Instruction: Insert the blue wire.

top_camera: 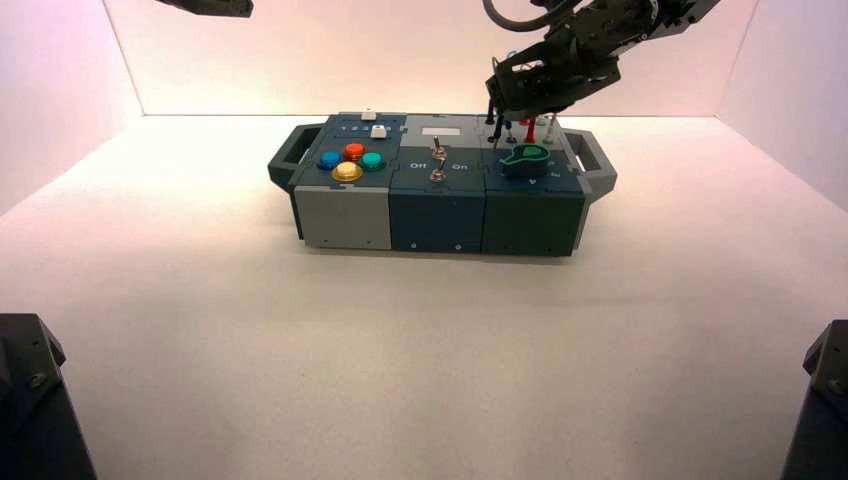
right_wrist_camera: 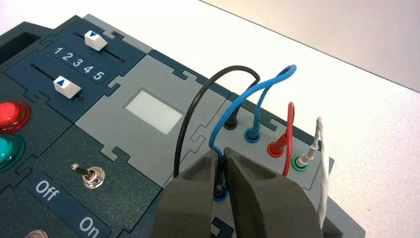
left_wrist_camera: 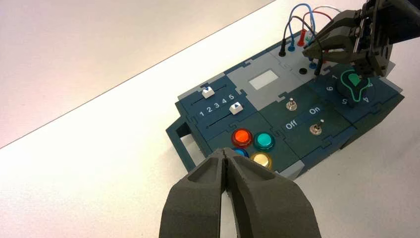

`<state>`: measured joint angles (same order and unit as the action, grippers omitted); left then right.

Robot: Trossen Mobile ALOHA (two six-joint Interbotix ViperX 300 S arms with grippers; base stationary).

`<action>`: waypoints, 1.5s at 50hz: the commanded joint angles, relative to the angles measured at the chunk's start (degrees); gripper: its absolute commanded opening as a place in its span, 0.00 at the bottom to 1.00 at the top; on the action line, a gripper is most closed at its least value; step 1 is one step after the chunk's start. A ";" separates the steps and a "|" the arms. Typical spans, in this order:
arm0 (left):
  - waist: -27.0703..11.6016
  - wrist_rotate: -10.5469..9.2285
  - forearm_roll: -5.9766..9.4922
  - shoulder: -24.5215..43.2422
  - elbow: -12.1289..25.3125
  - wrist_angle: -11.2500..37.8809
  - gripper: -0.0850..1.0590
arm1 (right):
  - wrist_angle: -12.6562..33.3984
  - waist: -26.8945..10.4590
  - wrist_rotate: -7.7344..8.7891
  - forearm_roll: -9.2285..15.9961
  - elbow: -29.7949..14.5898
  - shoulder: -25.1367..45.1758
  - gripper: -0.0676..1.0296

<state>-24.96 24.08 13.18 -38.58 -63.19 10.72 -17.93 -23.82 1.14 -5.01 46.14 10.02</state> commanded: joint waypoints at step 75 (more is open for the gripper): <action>0.18 0.26 0.00 -0.70 0.97 -0.53 0.05 | 6.42 0.18 0.00 0.18 0.88 -3.16 0.04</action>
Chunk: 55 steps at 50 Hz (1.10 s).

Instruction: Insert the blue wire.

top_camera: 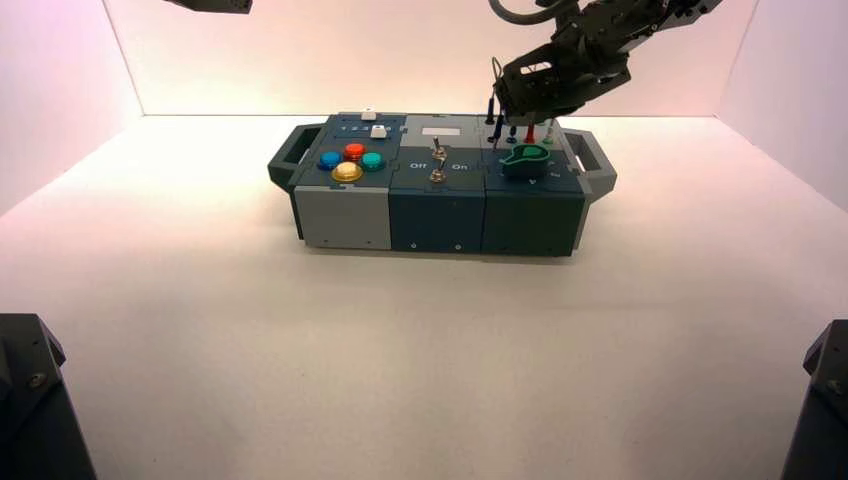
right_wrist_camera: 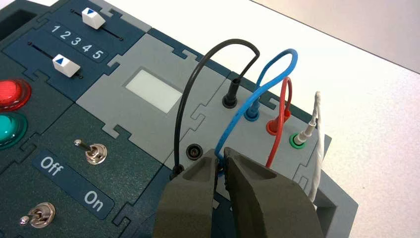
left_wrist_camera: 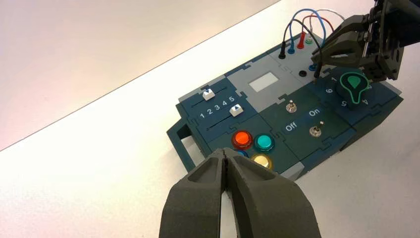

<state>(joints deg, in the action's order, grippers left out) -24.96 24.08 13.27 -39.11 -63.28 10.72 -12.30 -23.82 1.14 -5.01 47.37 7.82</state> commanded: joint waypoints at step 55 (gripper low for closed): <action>1.41 0.26 -0.18 -0.18 1.23 -0.62 0.05 | 7.21 0.18 0.00 0.09 -2.02 3.08 0.04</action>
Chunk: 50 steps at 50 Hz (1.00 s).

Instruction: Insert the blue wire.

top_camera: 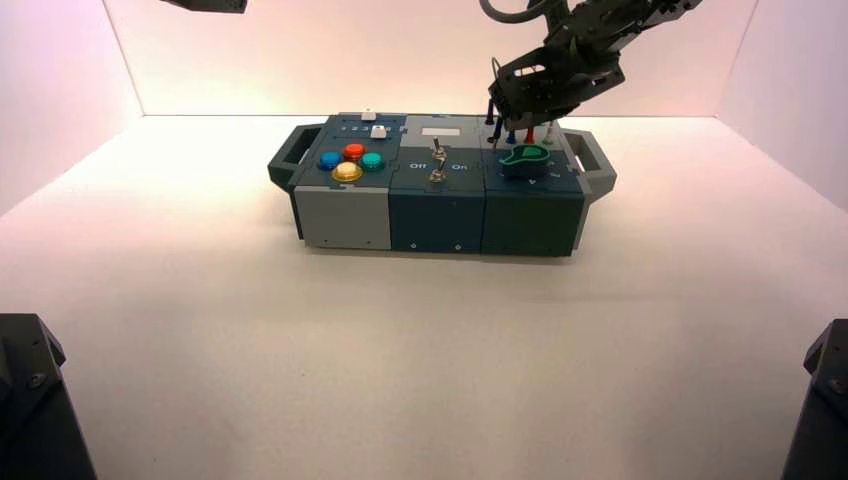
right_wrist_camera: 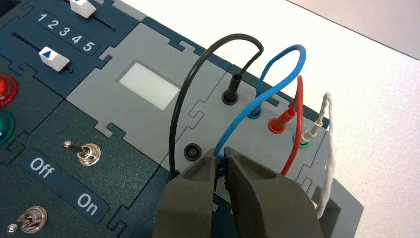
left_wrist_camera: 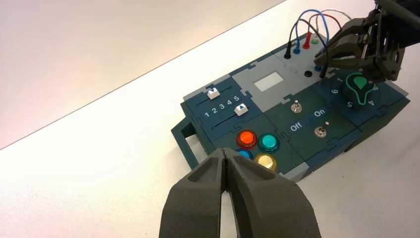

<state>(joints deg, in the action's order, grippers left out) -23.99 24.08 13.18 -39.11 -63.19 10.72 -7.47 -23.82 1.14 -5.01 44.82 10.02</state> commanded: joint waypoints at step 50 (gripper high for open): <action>1.05 0.26 -0.09 -1.05 1.05 -0.53 0.05 | 24.70 0.00 -0.35 0.53 -7.56 -7.12 0.37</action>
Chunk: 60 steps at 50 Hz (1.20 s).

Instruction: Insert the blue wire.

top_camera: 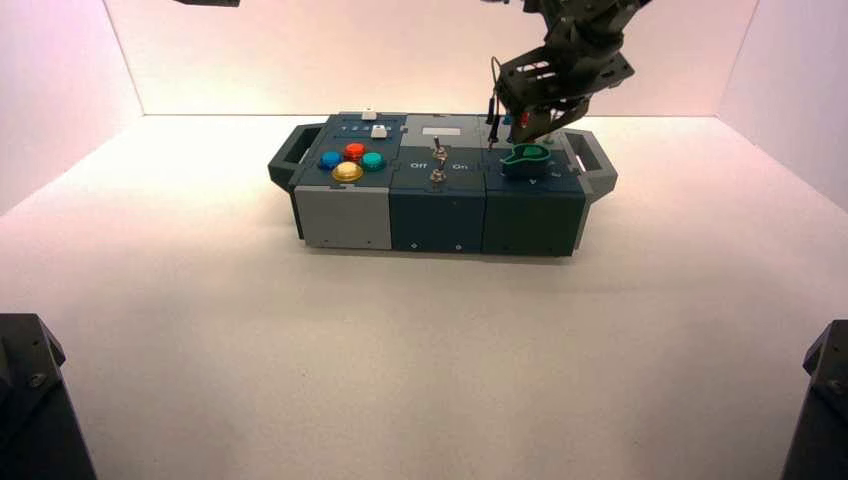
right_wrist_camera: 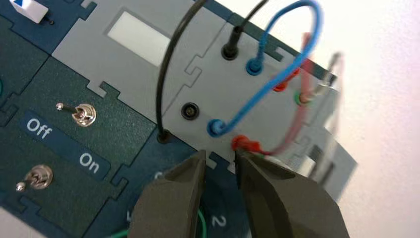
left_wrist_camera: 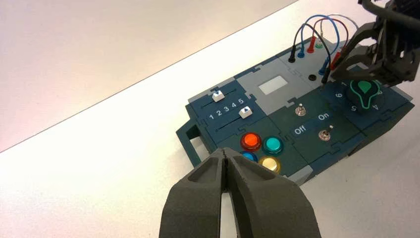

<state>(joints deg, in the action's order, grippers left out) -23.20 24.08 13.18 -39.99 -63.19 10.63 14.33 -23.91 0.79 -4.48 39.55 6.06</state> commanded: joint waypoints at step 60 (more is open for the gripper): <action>2.55 0.26 -0.09 1.58 0.35 -1.41 0.05 | 29.79 0.09 0.44 0.09 -4.31 -20.92 0.37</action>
<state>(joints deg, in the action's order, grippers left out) -20.83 24.08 13.27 -38.23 -63.28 9.93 43.59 -23.91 1.14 -4.48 36.83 -12.57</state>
